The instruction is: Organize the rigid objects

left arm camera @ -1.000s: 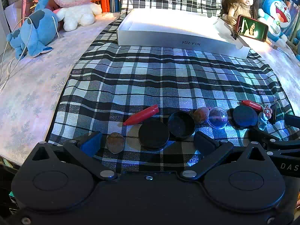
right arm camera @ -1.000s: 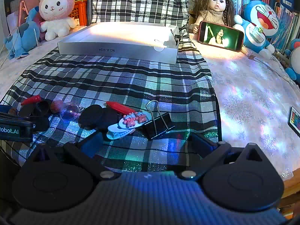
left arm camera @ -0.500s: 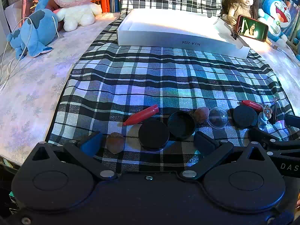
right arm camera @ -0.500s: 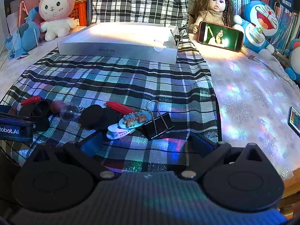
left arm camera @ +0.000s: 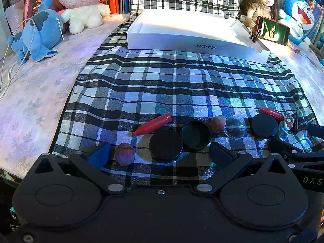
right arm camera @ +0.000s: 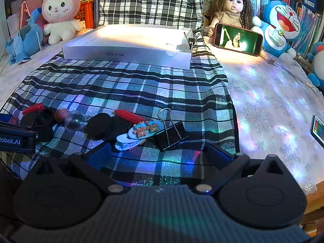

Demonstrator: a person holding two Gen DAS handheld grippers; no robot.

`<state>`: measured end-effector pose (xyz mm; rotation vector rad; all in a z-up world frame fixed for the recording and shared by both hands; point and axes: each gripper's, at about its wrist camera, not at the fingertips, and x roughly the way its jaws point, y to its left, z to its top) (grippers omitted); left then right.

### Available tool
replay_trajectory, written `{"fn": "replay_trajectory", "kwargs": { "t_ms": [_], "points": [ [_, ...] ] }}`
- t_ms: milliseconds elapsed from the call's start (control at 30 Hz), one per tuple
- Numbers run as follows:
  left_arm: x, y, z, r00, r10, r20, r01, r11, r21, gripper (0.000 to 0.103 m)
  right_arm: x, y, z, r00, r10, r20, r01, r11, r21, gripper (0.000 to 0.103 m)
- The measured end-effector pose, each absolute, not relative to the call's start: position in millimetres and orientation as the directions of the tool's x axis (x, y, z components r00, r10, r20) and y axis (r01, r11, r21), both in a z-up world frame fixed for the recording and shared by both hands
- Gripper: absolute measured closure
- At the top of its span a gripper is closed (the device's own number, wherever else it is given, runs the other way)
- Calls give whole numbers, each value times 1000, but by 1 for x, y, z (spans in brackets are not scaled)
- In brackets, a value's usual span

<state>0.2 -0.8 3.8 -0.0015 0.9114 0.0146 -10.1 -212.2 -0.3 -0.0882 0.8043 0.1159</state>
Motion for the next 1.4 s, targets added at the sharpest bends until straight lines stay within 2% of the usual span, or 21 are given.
{"fn": "replay_trajectory", "kwargs": {
  "t_ms": [767, 1067, 1167, 1267, 1400],
  "points": [
    [0, 1, 2, 617, 7, -787, -9, 1000, 2, 0, -16, -214, -1, 713, 71, -698, -125, 992, -28, 0],
    [-8, 6, 1, 649, 1, -761, -14, 1000, -11, 2, -16, -216, 0, 717, 98, -691, -139, 990, -3, 0],
    [-13, 7, 3, 666, -3, -746, -10, 1000, -13, 11, -20, -221, 2, 733, 123, -669, -151, 988, 16, 1],
    [-20, 8, 5, 685, -10, -728, -1, 1000, -15, 25, -23, -227, 5, 748, 133, -650, -155, 988, 25, 4],
    [-29, 11, 9, 703, -42, -710, 24, 999, -36, 48, -25, -234, 7, 761, 145, -633, -177, 984, 14, 11]
  ]
}}
